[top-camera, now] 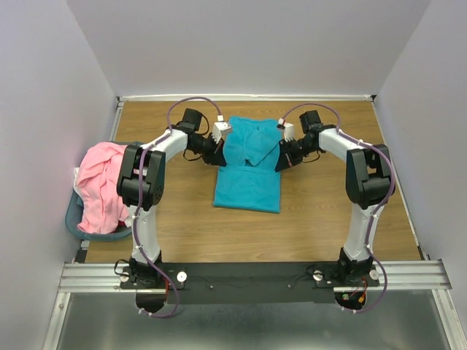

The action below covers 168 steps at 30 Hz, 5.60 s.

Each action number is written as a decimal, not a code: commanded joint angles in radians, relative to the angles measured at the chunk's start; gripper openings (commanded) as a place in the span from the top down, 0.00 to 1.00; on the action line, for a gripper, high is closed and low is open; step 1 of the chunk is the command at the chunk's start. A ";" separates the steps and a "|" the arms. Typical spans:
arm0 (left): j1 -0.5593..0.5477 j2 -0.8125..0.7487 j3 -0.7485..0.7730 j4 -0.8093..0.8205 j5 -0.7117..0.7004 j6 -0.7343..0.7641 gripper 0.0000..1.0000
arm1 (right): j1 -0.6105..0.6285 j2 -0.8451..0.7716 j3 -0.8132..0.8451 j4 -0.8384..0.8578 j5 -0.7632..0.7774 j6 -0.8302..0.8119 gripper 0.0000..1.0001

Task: Fold and stack the t-shirts
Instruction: Fold the tshirt

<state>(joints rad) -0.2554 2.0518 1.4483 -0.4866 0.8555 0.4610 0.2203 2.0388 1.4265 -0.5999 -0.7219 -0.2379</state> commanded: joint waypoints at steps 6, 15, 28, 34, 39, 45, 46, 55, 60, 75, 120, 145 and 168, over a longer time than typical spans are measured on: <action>-0.002 -0.025 0.093 -0.064 0.085 0.080 1.00 | -0.002 -0.062 0.063 0.003 -0.024 -0.064 1.00; 0.018 0.090 0.142 -0.009 0.016 0.045 1.00 | -0.012 0.046 0.089 0.025 0.044 -0.084 1.00; 0.059 0.180 0.270 0.059 -0.059 -0.082 0.71 | -0.022 0.132 0.186 0.086 0.202 -0.066 0.93; 0.093 -0.049 0.151 0.065 0.108 -0.103 0.25 | -0.032 -0.014 0.183 0.083 0.144 0.032 0.02; 0.021 -0.249 -0.207 0.201 0.279 -0.281 0.19 | -0.006 -0.166 0.039 0.103 -0.155 0.238 0.00; -0.143 -0.334 -0.538 0.719 0.336 -0.747 0.16 | 0.132 -0.236 -0.260 0.380 -0.332 0.640 0.00; -0.153 -0.325 -0.557 0.756 0.333 -0.780 0.15 | 0.146 -0.239 -0.288 0.420 -0.338 0.679 0.00; -0.154 -0.142 -0.560 0.896 0.278 -0.923 0.14 | 0.166 -0.121 -0.380 0.589 -0.344 0.830 0.00; -0.117 -0.050 -0.565 0.901 0.254 -0.933 0.14 | 0.157 -0.049 -0.411 0.591 -0.344 0.786 0.00; -0.021 -0.019 -0.612 0.735 0.353 -0.717 0.16 | 0.039 -0.052 -0.548 0.577 -0.428 0.654 0.00; -0.183 -0.476 -0.617 0.180 -0.404 0.821 0.59 | 0.430 -0.247 -0.307 0.127 0.478 -0.219 0.57; -0.182 -0.403 -0.442 0.030 -0.388 0.815 1.00 | 0.407 -0.304 -0.358 0.172 0.561 -0.238 0.99; -0.321 -0.590 -0.241 -0.475 -0.235 0.743 1.00 | 0.292 -0.665 -0.215 -0.403 0.219 -0.445 0.99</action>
<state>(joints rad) -0.5003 1.5673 1.1992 -0.7395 0.5209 1.1995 0.5076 1.5314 1.2320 -0.7780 -0.3508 -0.6117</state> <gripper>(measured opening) 0.008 0.011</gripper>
